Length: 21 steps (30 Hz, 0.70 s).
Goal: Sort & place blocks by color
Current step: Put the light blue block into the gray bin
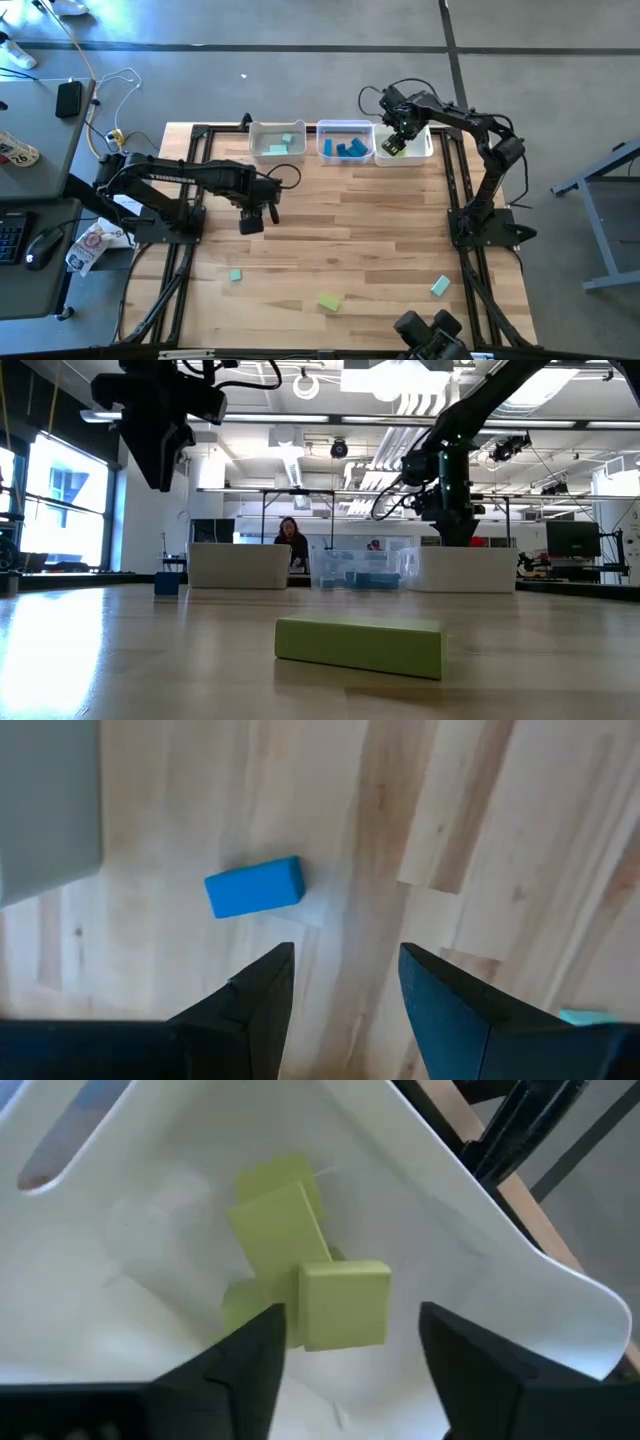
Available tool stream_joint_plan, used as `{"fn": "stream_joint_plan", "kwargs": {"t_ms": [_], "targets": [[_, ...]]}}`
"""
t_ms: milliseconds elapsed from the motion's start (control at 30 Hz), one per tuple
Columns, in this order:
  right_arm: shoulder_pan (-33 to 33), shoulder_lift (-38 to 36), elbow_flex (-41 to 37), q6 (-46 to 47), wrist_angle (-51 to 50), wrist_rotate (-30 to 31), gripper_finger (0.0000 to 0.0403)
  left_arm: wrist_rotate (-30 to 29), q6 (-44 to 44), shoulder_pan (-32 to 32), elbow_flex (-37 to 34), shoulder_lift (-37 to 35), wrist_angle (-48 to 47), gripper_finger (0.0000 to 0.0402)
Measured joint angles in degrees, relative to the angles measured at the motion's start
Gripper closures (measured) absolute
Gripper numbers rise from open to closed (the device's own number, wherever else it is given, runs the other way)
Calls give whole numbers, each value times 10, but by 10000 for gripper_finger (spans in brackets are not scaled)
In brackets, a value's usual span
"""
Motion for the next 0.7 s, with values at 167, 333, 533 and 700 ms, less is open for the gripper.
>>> {"fn": "stream_joint_plan", "kwargs": {"t_ms": [167, 333, 533, 700], "targets": [[0, -8, 11, 24, -23, 0, 164, 19, -25, -17, 0, 0, -2, 234], [16, -46, 23, 42, -39, 1, 161, 22, -76, -41, 0, 0, -17, 234], [48, -107, 24, 64, -43, 1, 160, 22, -153, -74, 0, 0, -38, 218], [79, -146, 24, 81, -55, 1, 160, 34, -226, -105, 0, 0, -42, 196]]}}
